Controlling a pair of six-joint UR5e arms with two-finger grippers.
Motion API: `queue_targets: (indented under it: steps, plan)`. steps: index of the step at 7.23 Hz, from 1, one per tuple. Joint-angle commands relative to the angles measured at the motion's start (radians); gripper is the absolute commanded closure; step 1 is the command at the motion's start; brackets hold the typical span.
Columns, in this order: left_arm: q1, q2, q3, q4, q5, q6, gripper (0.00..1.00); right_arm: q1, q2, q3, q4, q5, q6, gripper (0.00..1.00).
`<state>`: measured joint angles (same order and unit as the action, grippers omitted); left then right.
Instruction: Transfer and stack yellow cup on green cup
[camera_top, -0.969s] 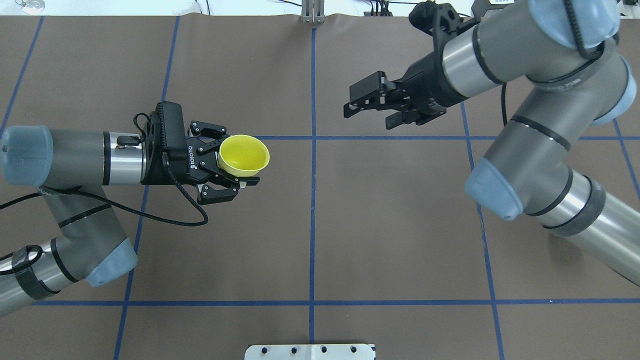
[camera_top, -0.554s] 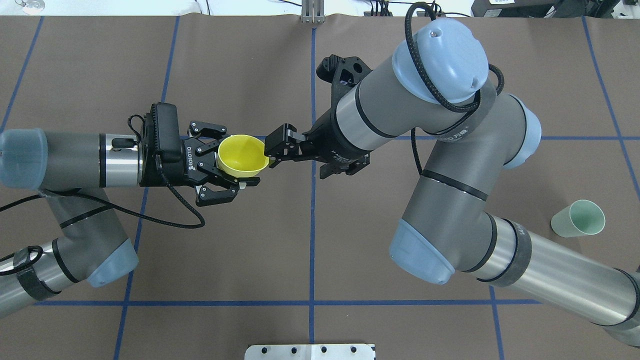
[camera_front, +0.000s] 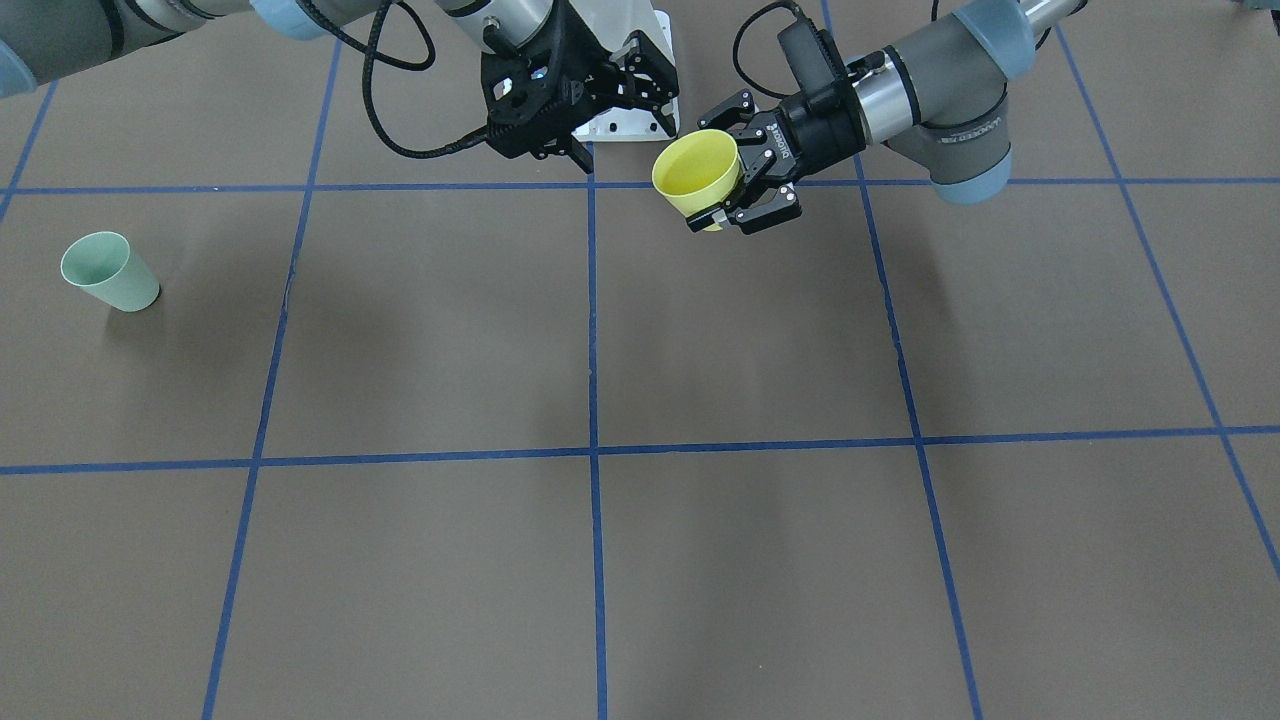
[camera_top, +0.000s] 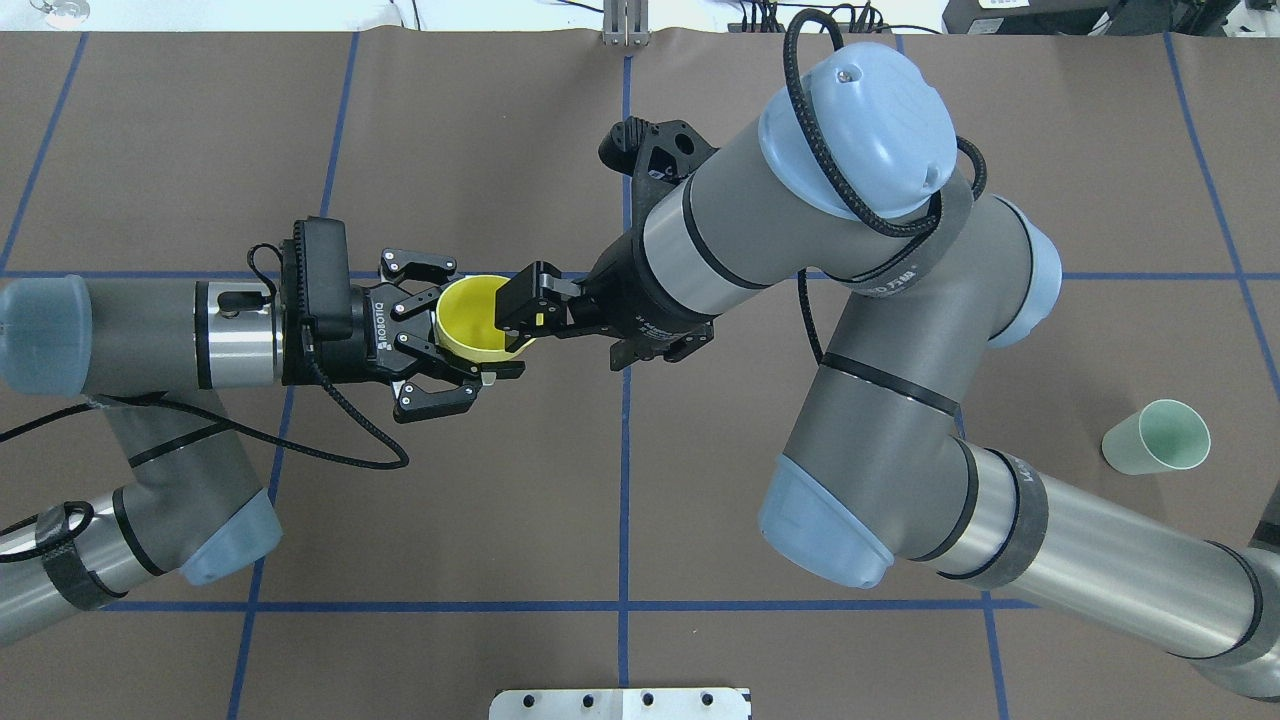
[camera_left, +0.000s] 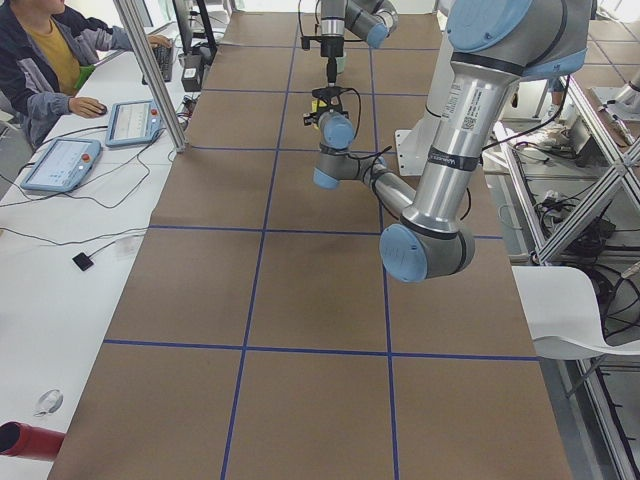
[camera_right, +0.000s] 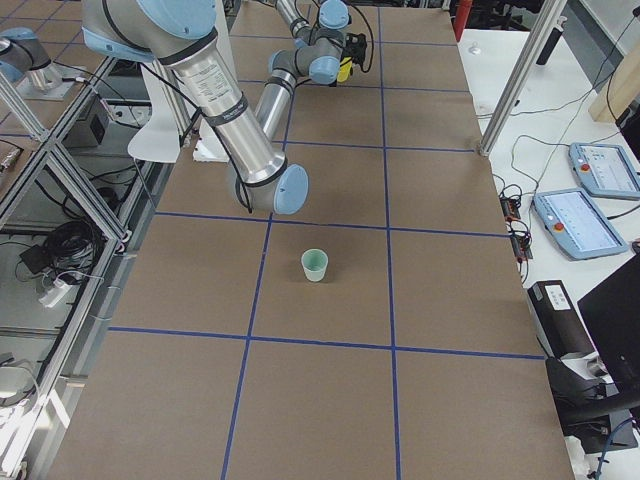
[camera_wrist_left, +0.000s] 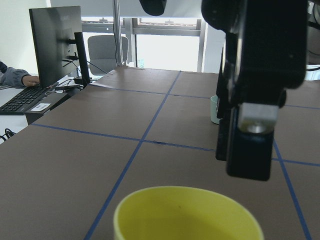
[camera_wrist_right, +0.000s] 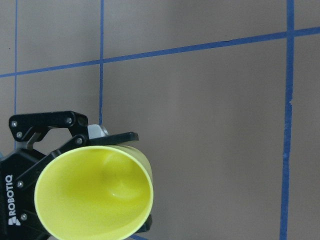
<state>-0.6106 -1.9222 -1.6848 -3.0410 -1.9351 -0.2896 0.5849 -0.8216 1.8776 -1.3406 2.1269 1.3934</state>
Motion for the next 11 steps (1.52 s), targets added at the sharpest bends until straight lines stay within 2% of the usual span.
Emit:
queue_targets:
  steps: [1, 7, 8, 9, 11]
  plan:
    - [0.006, 0.0, 0.036, -0.063, 0.001, 0.001, 0.68, 0.001, 0.003, -0.008, 0.0, -0.005, 0.007, 0.04]
    - [0.015, -0.008, 0.033, -0.074, 0.001, 0.0, 0.67, -0.002, 0.027, -0.06, -0.006, -0.035, 0.01, 0.06]
    - [0.018, -0.008, 0.033, -0.074, 0.001, 0.0, 0.67, -0.002, 0.042, -0.08, -0.006, -0.035, 0.013, 0.1]
    - [0.018, -0.009, 0.031, -0.074, 0.001, 0.0, 0.67, -0.016, 0.045, -0.086, -0.008, -0.057, 0.012, 0.19]
    - [0.018, -0.011, 0.031, -0.074, 0.001, 0.0, 0.67, -0.028, 0.061, -0.097, -0.009, -0.082, 0.001, 0.22]
